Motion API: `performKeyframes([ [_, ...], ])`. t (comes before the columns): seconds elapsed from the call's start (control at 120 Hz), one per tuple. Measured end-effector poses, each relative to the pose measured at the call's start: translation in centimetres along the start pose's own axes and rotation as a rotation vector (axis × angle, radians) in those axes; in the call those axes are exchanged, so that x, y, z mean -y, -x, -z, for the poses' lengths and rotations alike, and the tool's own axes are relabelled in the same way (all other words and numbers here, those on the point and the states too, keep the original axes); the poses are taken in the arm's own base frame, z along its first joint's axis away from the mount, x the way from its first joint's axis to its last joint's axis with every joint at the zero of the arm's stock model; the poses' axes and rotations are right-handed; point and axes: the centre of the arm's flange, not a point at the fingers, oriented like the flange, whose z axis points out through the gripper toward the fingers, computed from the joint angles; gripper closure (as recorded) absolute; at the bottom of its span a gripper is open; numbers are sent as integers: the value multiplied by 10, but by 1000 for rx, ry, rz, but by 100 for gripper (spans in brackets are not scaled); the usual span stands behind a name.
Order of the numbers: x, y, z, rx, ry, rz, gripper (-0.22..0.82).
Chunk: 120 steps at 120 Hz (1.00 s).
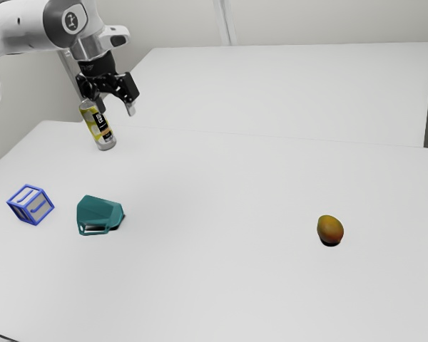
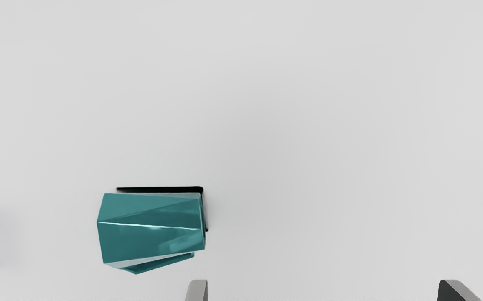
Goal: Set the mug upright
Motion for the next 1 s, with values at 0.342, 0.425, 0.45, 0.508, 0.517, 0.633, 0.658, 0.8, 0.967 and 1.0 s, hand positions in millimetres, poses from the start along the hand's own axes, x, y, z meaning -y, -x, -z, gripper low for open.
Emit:
performKeyframes([
  [0.342, 2, 9, -4, 29, 5, 1, 0],
  [0.425, 5, 20, -8, 40, 8, 7, 0],
  [0.45, 9, 24, -4, 33, 10, 14, 0],
  [0.508, 24, 33, 1, 22, 40, 37, 0],
  [0.517, 27, 34, 1, 21, 49, 43, 0],
  [0.633, 89, 54, -7, 12, 178, 135, 0],
  [0.658, 103, 60, -11, 10, 210, 154, 0],
  [0.8, 169, 91, -48, -3, 409, 244, 0],
  [0.967, 224, 112, -105, -21, 591, 301, 0],
  [1.0, 233, 113, -119, -22, 620, 307, 0],
])
